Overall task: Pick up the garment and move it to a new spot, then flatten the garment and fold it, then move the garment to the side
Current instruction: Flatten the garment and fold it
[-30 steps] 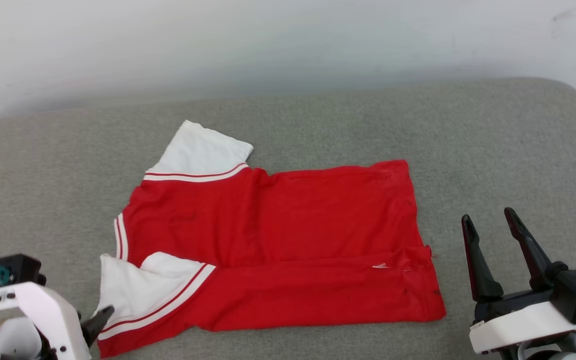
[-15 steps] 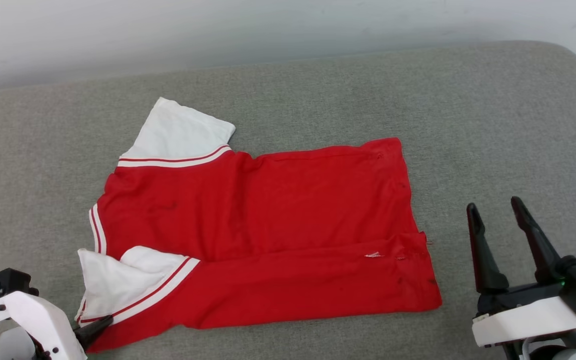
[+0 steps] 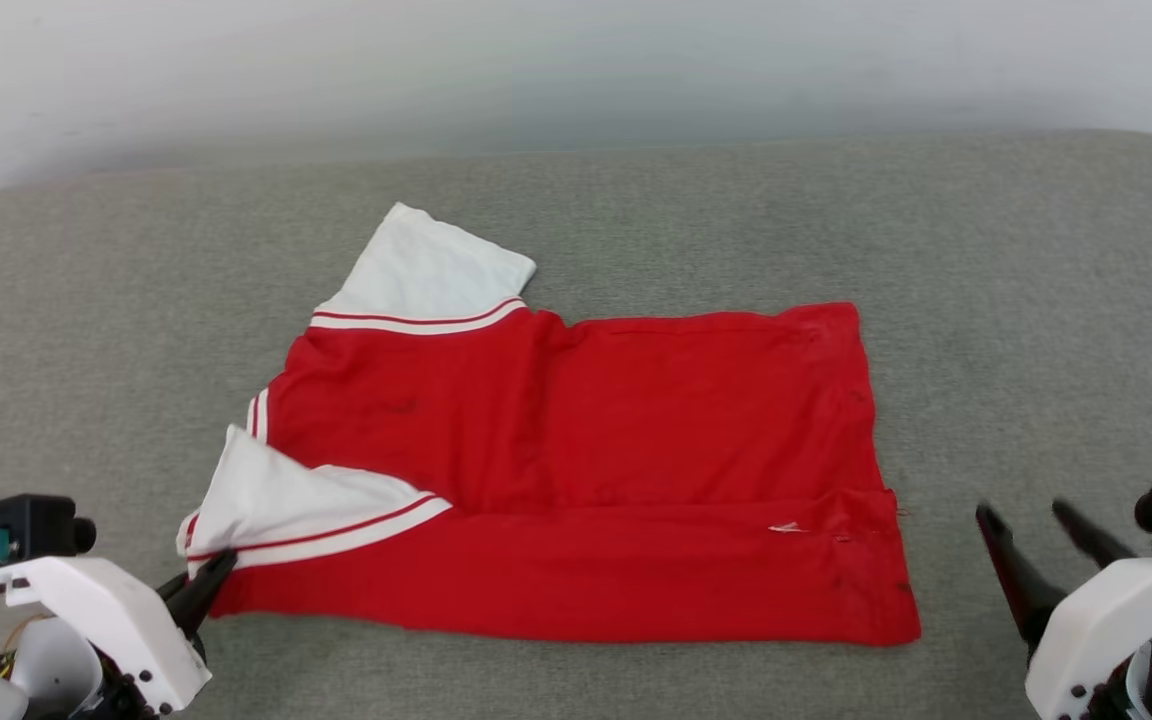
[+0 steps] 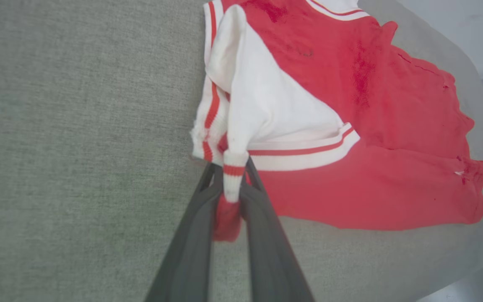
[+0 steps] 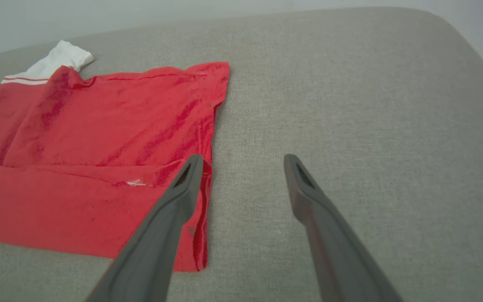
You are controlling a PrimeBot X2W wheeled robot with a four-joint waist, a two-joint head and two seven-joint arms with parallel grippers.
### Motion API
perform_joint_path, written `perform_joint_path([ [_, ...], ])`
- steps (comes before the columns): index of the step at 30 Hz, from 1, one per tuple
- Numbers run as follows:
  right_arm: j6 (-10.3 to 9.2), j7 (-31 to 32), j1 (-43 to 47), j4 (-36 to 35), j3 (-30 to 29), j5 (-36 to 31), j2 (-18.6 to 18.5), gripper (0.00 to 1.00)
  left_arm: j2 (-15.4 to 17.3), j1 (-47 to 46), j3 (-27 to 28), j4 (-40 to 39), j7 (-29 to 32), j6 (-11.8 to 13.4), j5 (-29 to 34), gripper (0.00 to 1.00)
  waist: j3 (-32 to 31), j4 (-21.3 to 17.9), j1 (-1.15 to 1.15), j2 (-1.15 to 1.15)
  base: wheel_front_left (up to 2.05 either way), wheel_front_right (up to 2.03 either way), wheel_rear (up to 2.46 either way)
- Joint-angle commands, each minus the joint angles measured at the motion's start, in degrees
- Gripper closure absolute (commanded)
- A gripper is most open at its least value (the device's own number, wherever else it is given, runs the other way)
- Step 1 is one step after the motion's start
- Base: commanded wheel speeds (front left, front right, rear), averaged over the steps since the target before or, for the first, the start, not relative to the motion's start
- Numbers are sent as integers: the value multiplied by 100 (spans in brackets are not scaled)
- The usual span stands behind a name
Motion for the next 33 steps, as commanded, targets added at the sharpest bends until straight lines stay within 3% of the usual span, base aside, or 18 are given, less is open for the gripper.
perform_joint_path([
  [1,-2,650,97,-37,-58,98,-90,0,58,-54,24,-218,-82,86,128,100,-21,117,0,0,0,0,0],
  [6,-2,2196,151,-150,-182,293,-28,0,141,-176,7,-855,-191,247,416,100,121,348,0,0,0,0,0],
  [9,-2,2672,7,-58,-112,346,25,0,125,-255,-60,-1135,-174,320,555,100,292,456,0,0,0,0,0],
  [18,-2,2807,-463,997,163,488,124,0,-25,-433,-254,-1283,-100,310,740,100,640,677,0,0,0,0,0],
  [19,-2,2784,-482,1121,205,524,133,46,-38,-444,-266,-1261,-99,302,739,100,648,687,0,0,0,0,0],
  [21,-1,2734,-531,1300,286,602,150,100,-67,-451,-289,-1222,-98,291,747,100,652,698,0,0,0,0,0],
  [33,-2,2402,-591,1213,502,827,-227,100,-78,-233,-355,-1052,-147,309,725,100,168,617,0,0,0,0,0],
])
